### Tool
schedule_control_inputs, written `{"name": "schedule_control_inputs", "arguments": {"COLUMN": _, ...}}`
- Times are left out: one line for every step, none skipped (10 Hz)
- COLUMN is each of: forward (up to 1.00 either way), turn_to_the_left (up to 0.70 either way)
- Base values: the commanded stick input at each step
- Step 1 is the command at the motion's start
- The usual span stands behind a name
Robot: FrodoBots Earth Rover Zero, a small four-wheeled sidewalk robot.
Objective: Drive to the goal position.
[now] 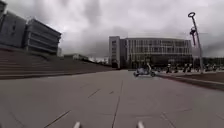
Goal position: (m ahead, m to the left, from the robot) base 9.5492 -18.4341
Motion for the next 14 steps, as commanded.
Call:
{"name": "schedule_control_inputs", "arguments": {"forward": 1.00, "turn_to_the_left": 0.00}}
{"name": "schedule_control_inputs", "arguments": {"forward": 1.00, "turn_to_the_left": 0.00}}
{"name": "schedule_control_inputs", "arguments": {"forward": 1.00, "turn_to_the_left": 0.00}}
{"name": "schedule_control_inputs", "arguments": {"forward": 1.00, "turn_to_the_left": 0.00}}
{"name": "schedule_control_inputs", "arguments": {"forward": 1.00, "turn_to_the_left": 0.00}}
{"name": "schedule_control_inputs", "arguments": {"forward": 1.00, "turn_to_the_left": 0.00}}
{"name": "schedule_control_inputs", "arguments": {"forward": 1.00, "turn_to_the_left": 0.00}}
{"name": "schedule_control_inputs", "arguments": {"forward": 1.00, "turn_to_the_left": 0.00}}
{"name": "schedule_control_inputs", "arguments": {"forward": 1.00, "turn_to_the_left": 0.00}}
{"name": "schedule_control_inputs", "arguments": {"forward": 1.00, "turn_to_the_left": 0.00}}
{"name": "schedule_control_inputs", "arguments": {"forward": 1.00, "turn_to_the_left": 0.00}}
{"name": "schedule_control_inputs", "arguments": {"forward": 1.00, "turn_to_the_left": 0.00}}
{"name": "schedule_control_inputs", "arguments": {"forward": 1.00, "turn_to_the_left": 0.00}}
{"name": "schedule_control_inputs", "arguments": {"forward": 1.00, "turn_to_the_left": 0.00}}
